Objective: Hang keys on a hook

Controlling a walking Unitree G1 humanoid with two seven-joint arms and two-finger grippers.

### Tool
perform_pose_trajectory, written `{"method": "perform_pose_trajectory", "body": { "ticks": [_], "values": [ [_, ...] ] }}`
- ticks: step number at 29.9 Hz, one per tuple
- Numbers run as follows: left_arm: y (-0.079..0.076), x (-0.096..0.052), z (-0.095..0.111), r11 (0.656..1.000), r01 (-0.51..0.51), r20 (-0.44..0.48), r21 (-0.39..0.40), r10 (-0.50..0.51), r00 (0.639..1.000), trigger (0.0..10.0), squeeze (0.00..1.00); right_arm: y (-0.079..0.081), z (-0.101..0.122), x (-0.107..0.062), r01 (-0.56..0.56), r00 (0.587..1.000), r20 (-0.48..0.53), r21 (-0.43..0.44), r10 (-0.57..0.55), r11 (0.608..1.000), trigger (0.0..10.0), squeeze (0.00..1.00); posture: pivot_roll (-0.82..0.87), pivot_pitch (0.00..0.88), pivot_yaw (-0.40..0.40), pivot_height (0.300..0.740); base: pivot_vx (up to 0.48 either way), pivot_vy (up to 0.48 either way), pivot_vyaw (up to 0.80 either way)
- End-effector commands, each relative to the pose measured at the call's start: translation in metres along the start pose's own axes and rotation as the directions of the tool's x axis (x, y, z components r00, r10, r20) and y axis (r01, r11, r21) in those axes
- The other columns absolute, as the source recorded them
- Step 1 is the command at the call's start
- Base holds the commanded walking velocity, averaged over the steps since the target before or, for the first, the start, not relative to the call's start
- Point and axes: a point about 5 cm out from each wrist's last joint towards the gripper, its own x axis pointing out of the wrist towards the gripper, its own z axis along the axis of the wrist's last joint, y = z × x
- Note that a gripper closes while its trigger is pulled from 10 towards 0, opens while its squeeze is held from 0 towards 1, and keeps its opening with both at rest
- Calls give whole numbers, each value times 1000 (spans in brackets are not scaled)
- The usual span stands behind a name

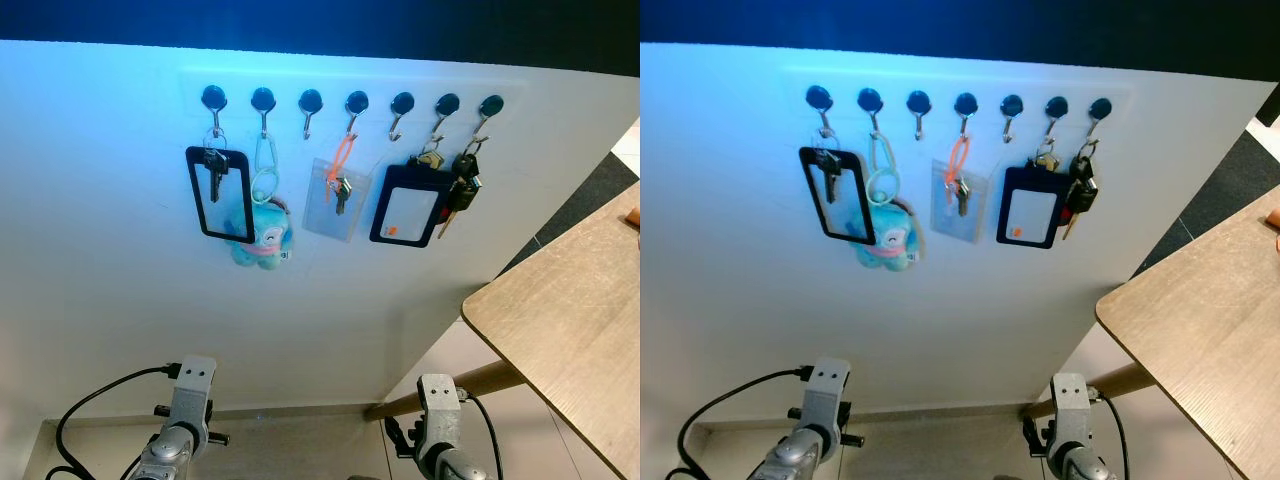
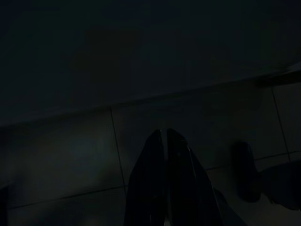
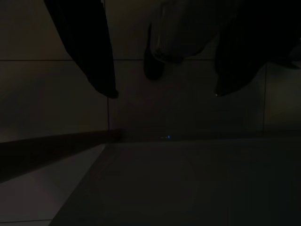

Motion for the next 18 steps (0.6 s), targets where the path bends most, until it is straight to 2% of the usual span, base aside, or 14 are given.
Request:
{"method": "perform_pose_trajectory", "body": {
  "ticks": [1,18],
  "values": [
    [-4,-1,-4,1000,13,-12,-2,-13,1000,10000,0,-2,-1,-1,14,1000,7,17,-15,1000,10000,0,102,46,-75,740,-341,0,0],
    [-6,0,-4,999,32,-7,14,-32,999,10000,0,1,-4,-1,10,1000,0,20,-10,1000,10000,0,109,48,-72,740,-374,0,0]
  ]
}}
